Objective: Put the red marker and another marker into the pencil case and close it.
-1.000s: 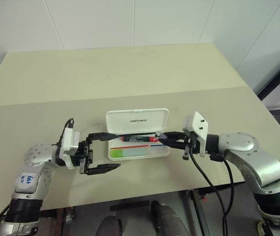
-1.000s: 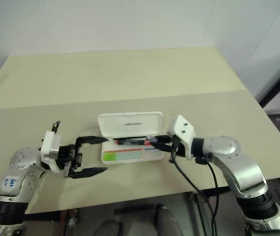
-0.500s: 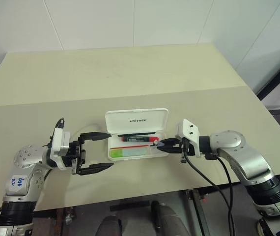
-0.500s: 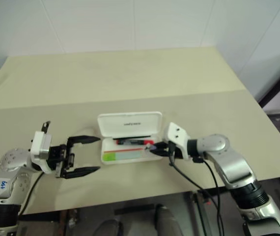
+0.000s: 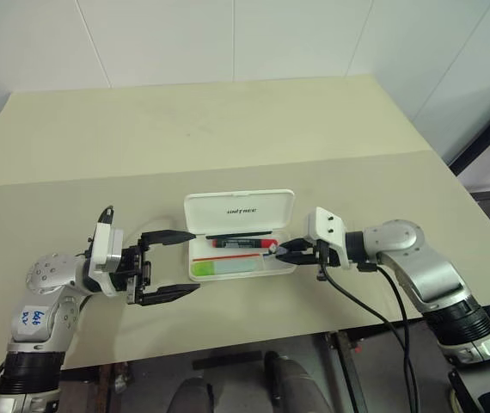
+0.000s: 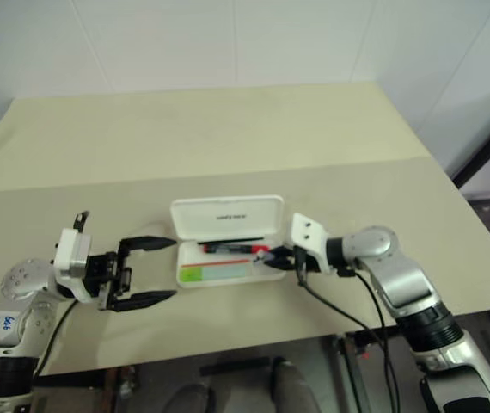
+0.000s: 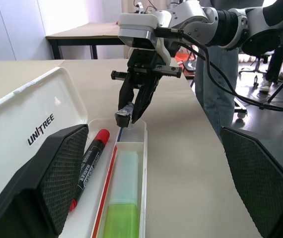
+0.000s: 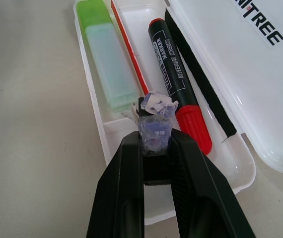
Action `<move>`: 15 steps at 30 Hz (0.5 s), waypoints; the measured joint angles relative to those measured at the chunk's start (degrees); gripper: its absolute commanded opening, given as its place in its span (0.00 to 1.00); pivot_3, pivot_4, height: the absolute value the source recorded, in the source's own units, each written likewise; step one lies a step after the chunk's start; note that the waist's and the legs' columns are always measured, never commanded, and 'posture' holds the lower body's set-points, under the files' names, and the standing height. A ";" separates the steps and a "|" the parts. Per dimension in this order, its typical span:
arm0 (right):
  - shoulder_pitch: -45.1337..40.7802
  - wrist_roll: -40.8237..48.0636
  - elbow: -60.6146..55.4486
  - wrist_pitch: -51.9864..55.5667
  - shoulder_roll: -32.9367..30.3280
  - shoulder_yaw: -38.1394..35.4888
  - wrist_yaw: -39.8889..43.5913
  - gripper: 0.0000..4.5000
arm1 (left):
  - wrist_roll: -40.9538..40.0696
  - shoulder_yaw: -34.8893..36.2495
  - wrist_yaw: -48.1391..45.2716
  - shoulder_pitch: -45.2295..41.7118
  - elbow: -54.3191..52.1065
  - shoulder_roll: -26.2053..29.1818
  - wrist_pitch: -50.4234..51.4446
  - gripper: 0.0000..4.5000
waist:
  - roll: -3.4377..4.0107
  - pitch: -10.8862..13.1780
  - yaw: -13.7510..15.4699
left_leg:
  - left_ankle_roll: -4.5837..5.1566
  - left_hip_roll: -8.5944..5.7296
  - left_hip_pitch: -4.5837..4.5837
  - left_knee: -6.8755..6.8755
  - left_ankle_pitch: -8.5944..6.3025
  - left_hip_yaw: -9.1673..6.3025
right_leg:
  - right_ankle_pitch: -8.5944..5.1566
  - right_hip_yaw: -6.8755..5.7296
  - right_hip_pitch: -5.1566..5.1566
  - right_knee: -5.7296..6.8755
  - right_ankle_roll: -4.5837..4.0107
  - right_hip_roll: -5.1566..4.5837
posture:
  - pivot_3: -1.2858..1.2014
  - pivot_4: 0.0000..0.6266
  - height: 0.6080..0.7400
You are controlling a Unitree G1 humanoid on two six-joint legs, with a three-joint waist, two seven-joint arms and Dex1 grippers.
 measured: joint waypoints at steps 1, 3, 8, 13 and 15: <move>-0.14 -0.16 0.52 -0.51 0.14 0.04 0.34 0.08 | 0.00 -0.05 0.10 0.00 -0.01 -0.11 0.01 1.00 | 0.00 0.00 0.00 | 0.00 0.00 0.00 0.00 0.00 0.00 | 0.00 0.00 0.00 0.00 0.00 0.00 | 0.52 0.24 1.00; -0.33 -0.56 1.09 -1.04 0.28 0.19 0.90 0.08 | -0.01 -0.27 0.29 0.00 -0.06 -0.39 0.02 1.00 | 0.00 0.00 0.00 | 0.00 0.00 0.00 0.00 0.00 0.00 | 0.00 0.00 0.00 0.02 0.00 0.00 | 0.52 0.24 1.00; -0.90 -1.62 2.96 -2.13 0.42 0.38 2.07 0.47 | -0.01 -0.29 0.34 -0.03 -0.06 -0.75 0.02 1.00 | 0.00 0.00 -0.01 | 0.00 0.00 0.02 0.05 0.00 0.00 | 0.00 0.00 0.00 0.11 0.00 0.00 | 0.52 0.24 1.00; -1.02 -2.30 3.21 -3.11 0.40 0.39 3.13 0.88 | -0.01 -0.32 0.45 -0.05 -0.08 -0.90 0.04 1.00 | 0.00 0.00 -0.05 | 0.00 0.00 0.04 0.07 0.00 0.00 | 0.00 0.00 0.00 0.18 -0.01 0.00 | 0.52 0.24 1.00; -1.09 -2.31 3.20 -3.11 0.40 0.39 3.23 1.00 | -0.01 -0.32 0.48 -0.08 -0.09 -0.91 0.06 1.00 | 0.00 0.00 -0.04 | 0.00 0.00 0.05 0.09 0.00 0.00 | -0.01 0.00 0.00 0.20 -0.01 0.00 | 0.52 0.24 1.00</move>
